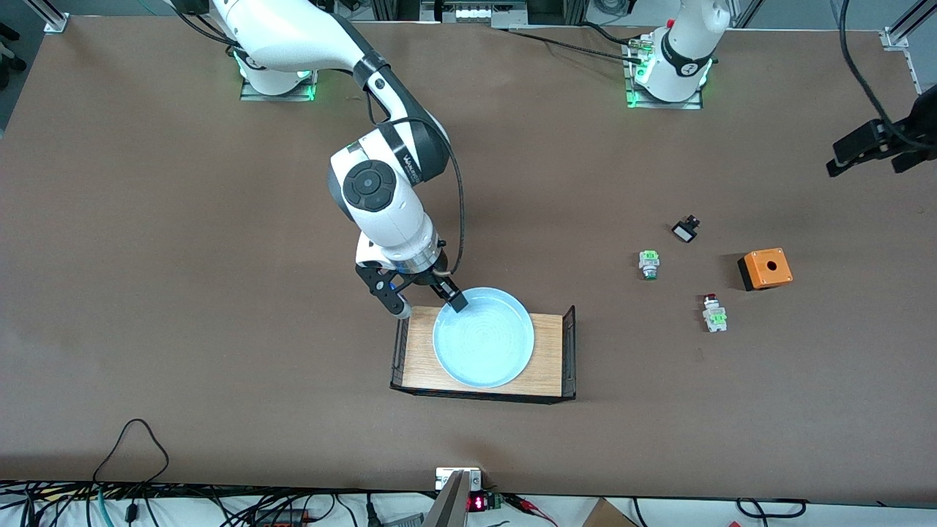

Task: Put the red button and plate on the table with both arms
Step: 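Grasp the plate rim with the right gripper while the left gripper withdraws, then lift the plate off the tray and carry it away with the right gripper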

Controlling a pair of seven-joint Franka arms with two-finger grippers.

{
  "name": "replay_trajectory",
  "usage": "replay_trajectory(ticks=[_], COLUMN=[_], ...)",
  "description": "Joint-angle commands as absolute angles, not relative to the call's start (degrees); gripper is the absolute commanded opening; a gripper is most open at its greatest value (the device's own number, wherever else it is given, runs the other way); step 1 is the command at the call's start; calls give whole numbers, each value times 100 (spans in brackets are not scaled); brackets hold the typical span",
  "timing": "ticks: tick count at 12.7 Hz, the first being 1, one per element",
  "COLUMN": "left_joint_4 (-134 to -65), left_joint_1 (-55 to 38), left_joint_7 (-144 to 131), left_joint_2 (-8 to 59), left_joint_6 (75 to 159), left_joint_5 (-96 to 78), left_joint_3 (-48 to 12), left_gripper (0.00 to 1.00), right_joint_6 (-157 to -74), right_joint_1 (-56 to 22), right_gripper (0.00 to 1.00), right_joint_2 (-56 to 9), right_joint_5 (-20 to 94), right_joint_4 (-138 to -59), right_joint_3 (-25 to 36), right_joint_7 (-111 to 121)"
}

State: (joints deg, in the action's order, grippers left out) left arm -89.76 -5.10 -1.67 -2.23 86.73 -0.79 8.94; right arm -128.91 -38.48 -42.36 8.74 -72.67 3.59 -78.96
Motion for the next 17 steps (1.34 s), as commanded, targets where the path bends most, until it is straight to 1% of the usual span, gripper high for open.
replay_trajectory(ticks=[1,2,3,4,6,7,8,9,10,11,14,17], left_joint_4=[-8736,-8675,-8649,-8631,-8526,-8517,-8517,-8517,-8525,-8525,-8508,-8482], left_joint_1=[-483,-483,-483,-492,-387,-378,-334,-195,102,245,220,211], left_joint_7=[-237,-168,-150,-149,-150,-149,-149,-149,-149,-149,-176,-219], left_joint_2=[-229,-211,-185,-176,-158,-158,-158,-141,-115,-106,-105,-97], left_joint_6=[8507,8551,8569,8569,8569,8569,8569,8578,8578,8587,8578,8569], left_joint_5=[35,9,17,35,35,18,0,-26,-26,-26,-35,-44], left_joint_3=[914,923,923,914,862,853,835,670,337,160,149,158], left_gripper=[100,100,100,100,100,100,100,100,100,100,100,100], right_joint_6=[-12876,-12876,-12876,-12876,-12876,-12867,-12867,-12841,-12832,-12841,-12850,-12771], right_joint_1=[-3964,-3964,-3964,-3964,-3964,-3955,-3955,-3955,-3946,-3946,-3955,-3955], right_gripper=[78,71,60,58,47,33,26,20,19,13,1,0], right_joint_2=[-4342,-4342,-4350,-4359,-4359,-4359,-4359,-4359,-4351,-4351,-4351,-4342], right_joint_5=[932,932,940,940,949,941,940,940,949,949,958,958], right_joint_4=[-7093,-7093,-7093,-7093,-7093,-7093,-7084,-7084,-7084,-7075,-7075,-6970], right_joint_3=[404,404,404,404,404,413,413,413,413,413,413,413], right_joint_7=[-8085,-8138,-8147,-8165,-8165,-8148,-8130,-8121,-8121,-8121,-8112,-8121])
